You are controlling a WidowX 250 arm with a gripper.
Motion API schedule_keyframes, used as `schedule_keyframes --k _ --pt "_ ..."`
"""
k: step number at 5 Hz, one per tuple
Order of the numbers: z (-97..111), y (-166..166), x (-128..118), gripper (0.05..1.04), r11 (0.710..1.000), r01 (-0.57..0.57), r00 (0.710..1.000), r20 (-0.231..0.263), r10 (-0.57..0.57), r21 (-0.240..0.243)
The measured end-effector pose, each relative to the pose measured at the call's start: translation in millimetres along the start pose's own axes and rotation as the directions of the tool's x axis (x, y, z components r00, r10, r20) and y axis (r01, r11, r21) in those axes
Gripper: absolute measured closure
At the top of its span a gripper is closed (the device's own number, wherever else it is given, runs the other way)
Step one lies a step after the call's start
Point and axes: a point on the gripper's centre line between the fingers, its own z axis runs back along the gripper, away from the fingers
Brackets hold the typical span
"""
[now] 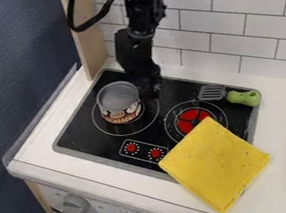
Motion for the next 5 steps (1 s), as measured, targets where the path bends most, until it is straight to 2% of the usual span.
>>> schedule_keyframes --k 1,2,3,5 --pt "-9 0 14 0.083 0.999 -0.027 1.0 0.011 0.026 0.025" --pt "-19 2 34 0.083 0.997 -0.054 0.997 0.052 0.051 0.052" --pt "-17 1 55 0.083 0.993 -0.099 0.994 0.059 0.096 0.058" --pt "-3 10 94 0.083 0.989 -0.147 0.987 0.069 0.145 0.021"
